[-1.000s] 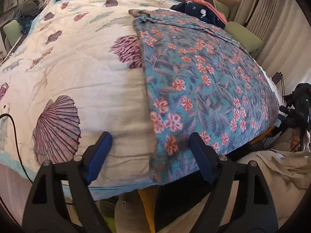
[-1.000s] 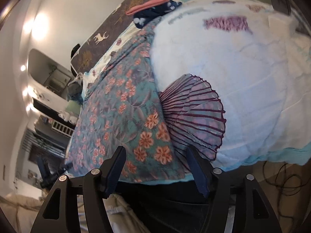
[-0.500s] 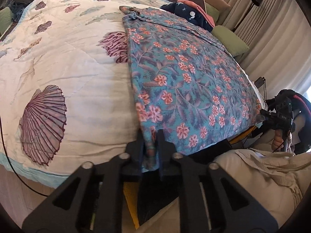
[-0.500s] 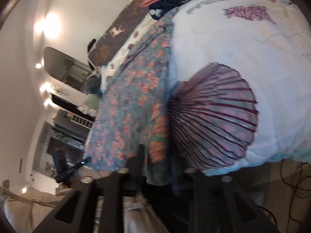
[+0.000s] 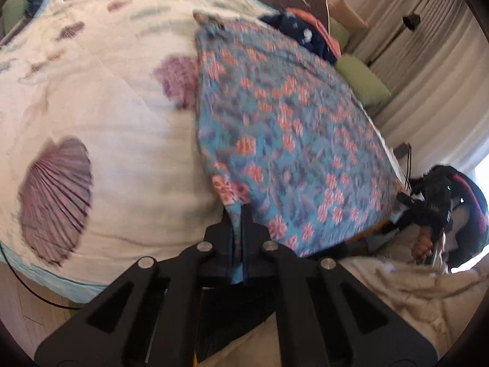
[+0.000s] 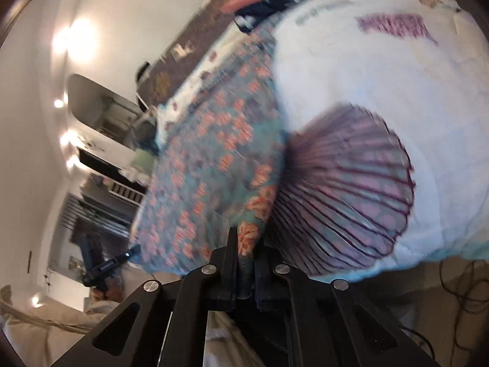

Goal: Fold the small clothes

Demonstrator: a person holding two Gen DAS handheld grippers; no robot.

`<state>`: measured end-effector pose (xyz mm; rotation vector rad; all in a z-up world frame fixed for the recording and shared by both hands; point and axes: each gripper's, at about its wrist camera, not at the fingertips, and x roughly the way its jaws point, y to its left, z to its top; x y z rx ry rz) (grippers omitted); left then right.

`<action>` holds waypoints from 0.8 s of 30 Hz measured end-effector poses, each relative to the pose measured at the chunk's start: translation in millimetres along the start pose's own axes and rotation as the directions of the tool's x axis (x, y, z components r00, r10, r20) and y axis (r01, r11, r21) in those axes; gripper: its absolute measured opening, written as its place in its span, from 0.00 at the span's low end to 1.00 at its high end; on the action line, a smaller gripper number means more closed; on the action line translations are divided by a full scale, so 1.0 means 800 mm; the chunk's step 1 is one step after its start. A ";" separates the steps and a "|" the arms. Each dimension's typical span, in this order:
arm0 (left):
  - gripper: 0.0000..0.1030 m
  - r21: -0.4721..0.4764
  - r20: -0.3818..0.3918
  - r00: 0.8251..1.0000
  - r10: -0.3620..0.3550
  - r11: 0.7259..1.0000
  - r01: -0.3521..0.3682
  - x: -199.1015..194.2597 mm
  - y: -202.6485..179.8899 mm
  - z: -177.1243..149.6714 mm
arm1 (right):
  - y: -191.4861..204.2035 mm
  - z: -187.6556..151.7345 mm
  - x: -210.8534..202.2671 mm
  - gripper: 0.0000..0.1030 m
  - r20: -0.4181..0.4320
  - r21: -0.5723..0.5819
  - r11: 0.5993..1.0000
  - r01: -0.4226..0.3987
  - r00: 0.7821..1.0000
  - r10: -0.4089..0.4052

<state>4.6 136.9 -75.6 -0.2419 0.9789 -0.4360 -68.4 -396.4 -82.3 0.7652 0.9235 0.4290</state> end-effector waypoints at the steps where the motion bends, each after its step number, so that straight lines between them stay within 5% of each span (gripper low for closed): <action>1: 0.05 -0.005 0.026 1.000 0.011 1.000 -0.011 -0.007 -0.001 0.005 | 0.005 0.001 -0.005 0.06 0.014 -0.014 1.000 -0.020 1.000 0.020; 6: 0.05 -0.034 0.156 0.984 -0.080 0.996 0.086 -0.040 -0.010 0.043 | 0.034 0.025 -0.039 0.06 0.094 -0.082 0.986 -0.144 0.984 0.152; 13: 0.05 0.072 0.304 0.947 -0.107 0.993 0.089 -0.071 -0.048 0.103 | 0.064 0.074 -0.065 0.06 0.177 -0.170 0.967 -0.190 0.959 0.220; 24: 0.05 0.057 0.354 0.933 -0.064 0.997 0.047 -0.050 -0.047 0.194 | 0.087 0.172 -0.041 0.06 0.247 -0.201 0.966 -0.163 0.946 0.211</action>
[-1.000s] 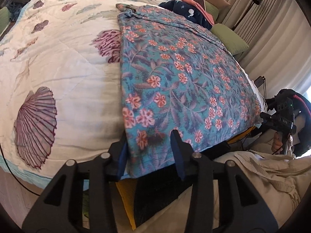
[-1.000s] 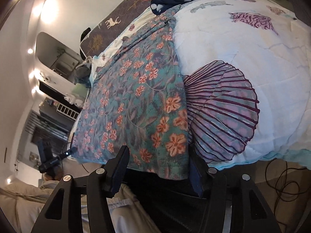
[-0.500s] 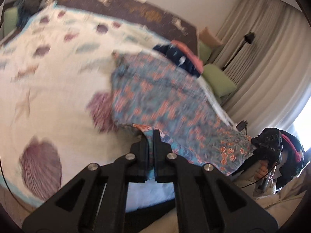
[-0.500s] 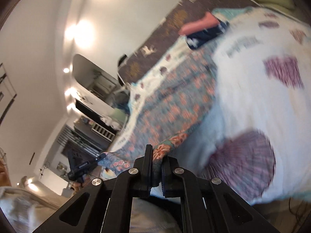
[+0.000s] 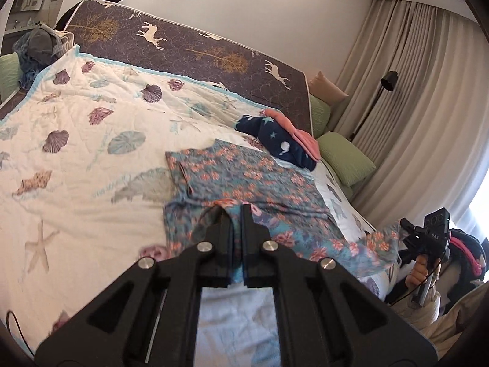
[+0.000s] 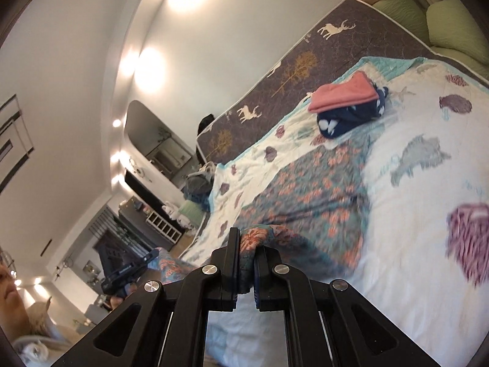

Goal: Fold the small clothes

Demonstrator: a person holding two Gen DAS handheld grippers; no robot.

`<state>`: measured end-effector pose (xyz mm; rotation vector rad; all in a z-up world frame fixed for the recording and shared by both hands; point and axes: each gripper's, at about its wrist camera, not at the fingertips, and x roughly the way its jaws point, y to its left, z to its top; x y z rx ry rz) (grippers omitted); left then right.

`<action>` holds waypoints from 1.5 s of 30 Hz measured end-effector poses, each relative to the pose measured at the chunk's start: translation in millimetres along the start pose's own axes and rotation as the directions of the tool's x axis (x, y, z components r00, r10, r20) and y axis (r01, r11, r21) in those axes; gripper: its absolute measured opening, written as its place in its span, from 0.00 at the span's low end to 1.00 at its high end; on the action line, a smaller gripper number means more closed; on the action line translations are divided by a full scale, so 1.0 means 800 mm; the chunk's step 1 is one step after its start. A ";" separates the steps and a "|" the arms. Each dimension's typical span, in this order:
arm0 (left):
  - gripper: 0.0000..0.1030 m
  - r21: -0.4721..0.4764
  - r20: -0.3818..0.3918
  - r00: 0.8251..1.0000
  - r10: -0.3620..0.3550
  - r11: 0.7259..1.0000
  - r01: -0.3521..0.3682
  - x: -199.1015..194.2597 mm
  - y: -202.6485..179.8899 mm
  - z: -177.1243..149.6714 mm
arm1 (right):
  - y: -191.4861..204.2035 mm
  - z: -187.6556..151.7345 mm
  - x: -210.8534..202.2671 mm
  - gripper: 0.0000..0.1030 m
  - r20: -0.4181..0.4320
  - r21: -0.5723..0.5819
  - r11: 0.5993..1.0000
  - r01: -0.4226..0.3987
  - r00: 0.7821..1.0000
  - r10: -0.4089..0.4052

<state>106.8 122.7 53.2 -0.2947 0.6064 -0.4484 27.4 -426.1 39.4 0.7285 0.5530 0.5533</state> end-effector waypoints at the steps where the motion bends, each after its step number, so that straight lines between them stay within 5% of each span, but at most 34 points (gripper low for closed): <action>1: 0.05 0.001 0.000 1.000 0.003 1.000 -0.003 0.005 0.000 0.004 | -0.003 0.009 0.006 0.06 0.005 0.001 1.000 0.006 1.000 -0.006; 17: 0.05 0.027 0.006 1.000 0.031 0.999 -0.031 0.115 0.015 0.108 | -0.059 0.131 0.116 0.06 0.019 0.034 0.996 0.080 0.997 -0.080; 23: 0.05 0.038 -0.046 0.997 0.069 0.997 -0.068 0.185 0.033 0.147 | -0.081 0.185 0.177 0.06 0.009 0.035 0.987 0.155 0.988 -0.155; 32: 0.05 -0.025 -0.178 0.978 0.106 0.993 -0.112 0.308 0.089 0.163 | -0.157 0.231 0.292 0.07 -0.083 0.110 0.931 0.348 0.937 -0.341; 40: 0.05 -0.061 -0.303 0.943 0.138 0.985 -0.163 0.375 0.136 0.127 | -0.220 0.216 0.355 0.10 -0.211 0.118 0.858 0.501 0.857 -0.471; 45: 0.07 -0.049 -0.295 0.945 0.139 0.986 -0.161 0.360 0.135 0.126 | -0.227 0.215 0.334 0.40 -0.202 0.161 0.837 0.523 0.848 -0.490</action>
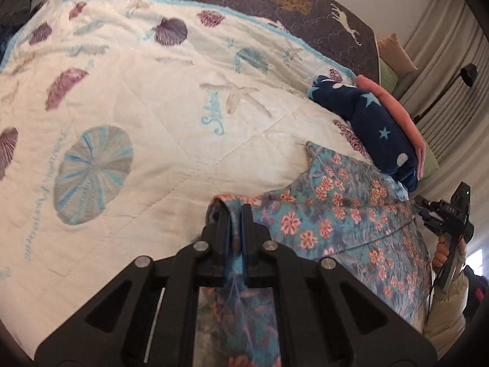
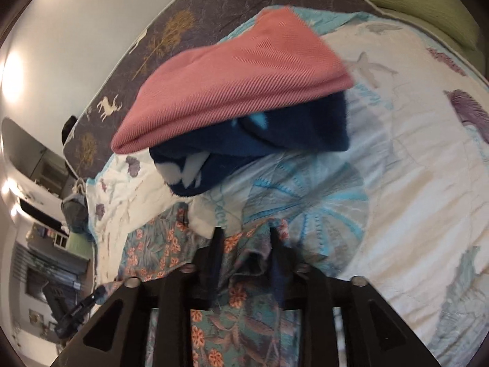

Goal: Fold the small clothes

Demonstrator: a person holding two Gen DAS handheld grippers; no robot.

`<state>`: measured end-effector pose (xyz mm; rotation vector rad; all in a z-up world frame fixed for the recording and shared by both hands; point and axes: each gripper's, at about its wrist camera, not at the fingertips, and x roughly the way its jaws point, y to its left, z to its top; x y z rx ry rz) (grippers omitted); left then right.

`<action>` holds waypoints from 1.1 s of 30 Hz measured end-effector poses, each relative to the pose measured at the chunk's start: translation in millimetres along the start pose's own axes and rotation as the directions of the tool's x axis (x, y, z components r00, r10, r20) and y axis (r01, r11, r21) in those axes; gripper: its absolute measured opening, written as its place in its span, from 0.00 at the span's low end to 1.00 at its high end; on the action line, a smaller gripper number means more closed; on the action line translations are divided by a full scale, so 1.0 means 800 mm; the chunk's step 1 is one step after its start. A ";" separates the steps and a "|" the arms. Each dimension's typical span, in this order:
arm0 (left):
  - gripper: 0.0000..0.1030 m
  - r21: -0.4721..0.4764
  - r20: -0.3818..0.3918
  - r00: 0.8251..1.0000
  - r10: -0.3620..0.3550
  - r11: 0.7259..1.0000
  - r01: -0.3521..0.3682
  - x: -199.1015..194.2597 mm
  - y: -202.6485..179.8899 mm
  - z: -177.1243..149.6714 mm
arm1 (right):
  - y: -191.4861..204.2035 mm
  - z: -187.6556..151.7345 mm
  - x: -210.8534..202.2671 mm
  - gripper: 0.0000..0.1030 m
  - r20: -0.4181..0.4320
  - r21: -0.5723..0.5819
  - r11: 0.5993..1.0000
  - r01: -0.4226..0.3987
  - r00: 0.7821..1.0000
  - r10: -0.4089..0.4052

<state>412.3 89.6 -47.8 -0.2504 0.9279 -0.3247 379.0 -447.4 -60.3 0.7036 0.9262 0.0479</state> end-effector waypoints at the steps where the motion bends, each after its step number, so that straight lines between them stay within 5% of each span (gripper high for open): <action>1: 0.09 0.014 0.013 1.000 0.013 1.000 -0.013 -0.012 -0.003 -0.001 | -0.001 0.000 -0.008 0.45 0.015 -0.001 1.000 0.007 1.000 -0.007; 6: 0.20 0.115 0.085 0.995 0.053 0.991 -0.063 -0.065 -0.019 -0.015 | 0.017 -0.013 -0.066 0.50 0.093 -0.154 0.984 0.085 0.993 -0.071; 9: 0.20 0.239 0.067 0.995 0.075 0.967 -0.089 -0.081 -0.043 -0.038 | 0.057 -0.050 -0.080 0.50 0.138 -0.411 0.880 0.239 0.970 -0.200; 12: 0.20 0.347 0.005 0.991 0.133 0.929 -0.126 -0.072 -0.061 -0.062 | 0.080 -0.087 -0.070 0.50 0.113 -0.565 0.774 0.286 0.956 -0.271; 16: 0.20 0.422 0.009 0.972 0.235 0.880 -0.217 -0.052 -0.065 -0.072 | 0.083 -0.116 -0.057 0.51 0.157 -0.621 0.691 0.369 0.923 -0.352; 22: 0.25 0.477 0.016 0.959 0.283 0.841 -0.256 -0.024 -0.063 -0.056 | 0.085 -0.119 -0.027 0.59 0.295 -0.718 0.490 0.494 0.854 -0.429; 26: 0.26 0.519 0.000 0.945 0.326 0.808 -0.279 0.009 -0.074 -0.046 | 0.089 -0.109 -0.001 0.59 0.297 -0.742 0.450 0.497 0.845 -0.445; 30: 0.26 0.512 0.030 0.941 0.336 0.804 -0.303 0.021 -0.080 -0.027 | 0.100 -0.102 0.015 0.59 0.363 -0.759 0.382 0.528 0.829 -0.425; 33: 0.33 0.462 0.037 0.950 0.311 0.837 -0.292 0.025 -0.075 -0.004 | 0.106 -0.096 0.021 0.52 0.369 -0.776 0.359 0.518 0.835 -0.407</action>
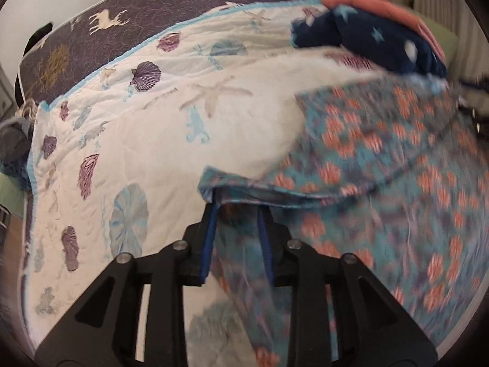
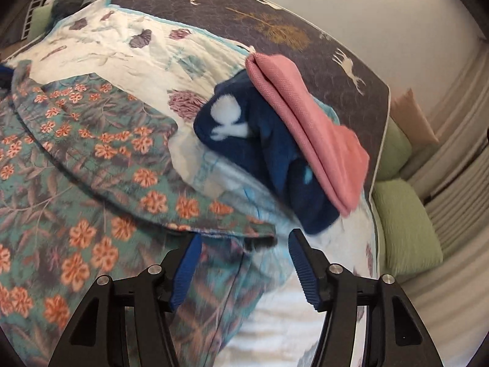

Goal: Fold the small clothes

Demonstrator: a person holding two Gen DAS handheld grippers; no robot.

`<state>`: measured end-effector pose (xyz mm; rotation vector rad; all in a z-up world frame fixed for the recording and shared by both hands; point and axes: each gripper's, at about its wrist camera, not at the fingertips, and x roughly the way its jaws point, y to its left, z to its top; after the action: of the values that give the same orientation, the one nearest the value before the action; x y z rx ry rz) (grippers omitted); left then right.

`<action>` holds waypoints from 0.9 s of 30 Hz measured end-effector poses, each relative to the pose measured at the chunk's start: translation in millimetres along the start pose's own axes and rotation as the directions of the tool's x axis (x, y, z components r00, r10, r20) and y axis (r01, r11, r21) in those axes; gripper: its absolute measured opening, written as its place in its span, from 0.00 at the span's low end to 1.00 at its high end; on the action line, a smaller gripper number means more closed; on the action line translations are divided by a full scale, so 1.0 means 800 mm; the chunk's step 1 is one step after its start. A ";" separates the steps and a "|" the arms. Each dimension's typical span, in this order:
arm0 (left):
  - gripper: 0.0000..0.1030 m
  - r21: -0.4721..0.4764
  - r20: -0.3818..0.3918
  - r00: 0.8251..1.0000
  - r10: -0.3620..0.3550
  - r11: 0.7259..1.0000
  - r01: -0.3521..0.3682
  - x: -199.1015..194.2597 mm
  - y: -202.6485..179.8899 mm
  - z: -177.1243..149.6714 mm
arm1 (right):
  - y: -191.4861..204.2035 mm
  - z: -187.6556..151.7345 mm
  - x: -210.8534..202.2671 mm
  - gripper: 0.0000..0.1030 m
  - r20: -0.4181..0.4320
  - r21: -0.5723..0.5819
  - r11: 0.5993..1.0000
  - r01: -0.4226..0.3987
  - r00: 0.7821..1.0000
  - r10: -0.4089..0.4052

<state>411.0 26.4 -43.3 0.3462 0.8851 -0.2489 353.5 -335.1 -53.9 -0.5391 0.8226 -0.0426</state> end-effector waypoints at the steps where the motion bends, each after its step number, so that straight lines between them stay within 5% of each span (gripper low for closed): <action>1: 0.35 -0.049 0.003 1.000 0.003 0.999 -0.003 0.007 0.011 0.011 | -0.005 0.006 0.007 0.48 -0.010 0.031 0.999 -0.022 1.000 0.022; 5: 0.35 -0.217 -0.021 0.999 0.041 0.975 -0.045 0.042 0.050 0.031 | -0.057 0.023 0.048 0.45 -0.080 0.302 0.953 -0.039 0.995 0.067; 9: 0.35 -0.325 -0.044 0.999 -0.007 0.946 -0.008 0.053 0.074 0.018 | -0.106 0.006 0.076 0.45 -0.125 0.567 0.820 -0.082 0.975 0.185; 13: 0.35 -0.334 -0.056 0.998 -0.033 0.942 0.013 0.047 0.077 0.002 | -0.115 -0.011 0.071 0.45 -0.119 0.592 0.797 -0.118 0.965 0.232; 19: 0.45 -0.321 -0.040 0.995 -0.092 0.944 0.074 0.044 0.069 0.004 | -0.125 -0.026 0.056 0.45 -0.049 0.665 0.705 -0.247 0.927 0.372; 24: 0.44 -0.398 -0.048 0.976 -0.211 0.901 0.176 0.074 0.070 0.021 | -0.122 -0.022 0.067 0.47 -0.010 0.698 0.640 -0.321 0.889 0.457; 27: 0.30 -0.409 -0.053 0.971 -0.235 0.892 0.194 0.084 0.062 0.026 | -0.123 -0.020 0.085 0.47 0.015 0.735 0.575 -0.358 0.857 0.515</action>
<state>484.2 59.0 -74.2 -0.1259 1.0512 -0.2478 405.3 -443.6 -63.3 0.4525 1.0409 0.0436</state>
